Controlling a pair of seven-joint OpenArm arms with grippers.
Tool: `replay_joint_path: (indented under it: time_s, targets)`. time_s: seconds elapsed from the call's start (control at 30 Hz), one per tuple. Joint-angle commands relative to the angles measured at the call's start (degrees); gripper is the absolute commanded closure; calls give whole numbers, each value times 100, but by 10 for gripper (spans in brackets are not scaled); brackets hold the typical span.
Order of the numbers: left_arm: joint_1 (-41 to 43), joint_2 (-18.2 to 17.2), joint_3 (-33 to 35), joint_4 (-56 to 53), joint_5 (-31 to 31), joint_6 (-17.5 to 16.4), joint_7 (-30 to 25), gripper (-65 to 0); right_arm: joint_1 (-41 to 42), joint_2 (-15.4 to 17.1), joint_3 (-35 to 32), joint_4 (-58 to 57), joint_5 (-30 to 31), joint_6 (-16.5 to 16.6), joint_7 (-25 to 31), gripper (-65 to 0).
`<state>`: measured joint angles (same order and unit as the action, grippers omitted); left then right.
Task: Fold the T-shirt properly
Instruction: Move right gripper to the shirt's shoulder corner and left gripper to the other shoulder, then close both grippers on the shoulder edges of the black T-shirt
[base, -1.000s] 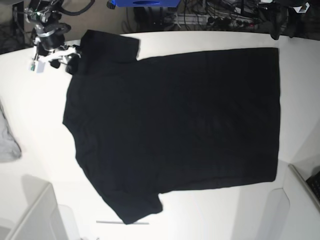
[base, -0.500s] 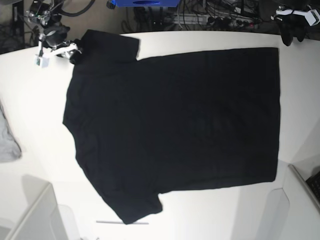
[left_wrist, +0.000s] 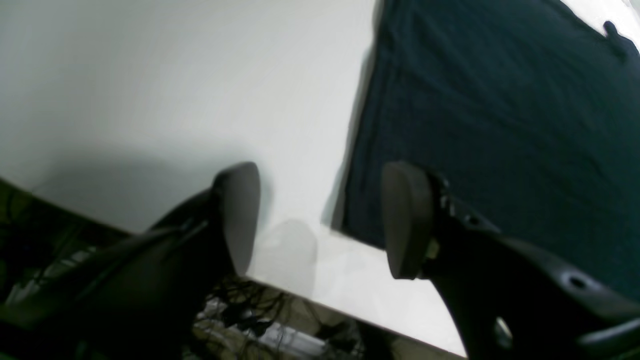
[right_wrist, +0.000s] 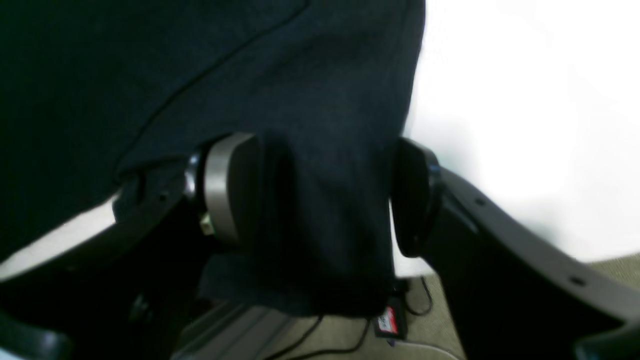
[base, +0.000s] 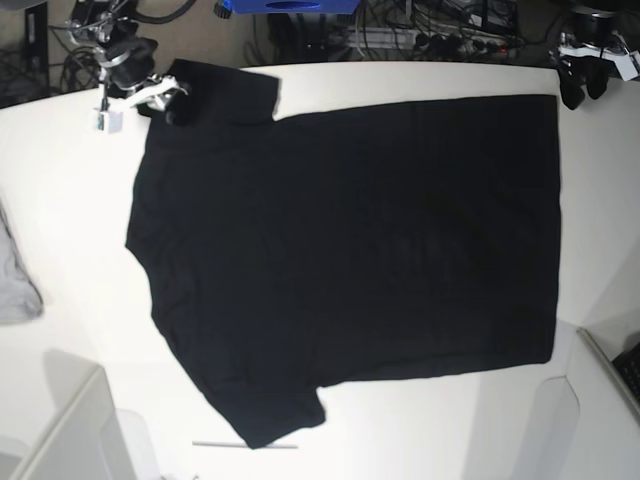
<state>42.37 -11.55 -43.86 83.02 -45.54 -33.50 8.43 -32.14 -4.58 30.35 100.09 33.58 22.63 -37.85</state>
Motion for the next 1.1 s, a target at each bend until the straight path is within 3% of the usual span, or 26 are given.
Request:
replay_joint_path:
  time_s: [0.0, 0.1, 0.23, 0.27, 0.37, 0.57, 0.77, 0.87, 0.97, 1.07]
  targets:
    - [58, -62, -41, 80, -13, -101, -109, -374, -78, 14, -15, -97, -180, -44, -317, -375]
    - [-101, 52, -50, 62, 84, -101, -65, -374, -34, 32, -15, -238, -180, -35, -317, -264]
    - [-153, 87, -32, 54, 128, -101, -56, -374, 18, 40, -24, -405, -180, -26, -343, -20]
    - [-162, 87, -32, 36, 128, -101, -56, -374, 18, 40, -24, -414, -180, -26, -343, 0]
    - [-303, 87, 126, 10, 128, -66, 76, -374, 18, 40, -24, -414, -180, -26, -343, 0]
    - [-663, 87, 153, -236, 128, -66, 894, -374, 18, 40, -24, -414, -180, -26, -343, 0]
    - [-769, 140, 170, -254, 128, -66, 990, -364, 18, 40, -6, -405, -180, -26, -334, 0]
    - [-804, 166, 170, -228, 128, -66, 1228, -272, 18, 40, -15, -405, -180, -26, -334, 0]
    - [-918, 175, 161, -254, 128, -66, 1404, -125, 18, 40, -15, -396, -180, -26, -334, 0]
    - [-927, 175, 161, -245, 128, -66, 1404, -41, 18, 172, -24, -396, -180, -26, -317, 0]
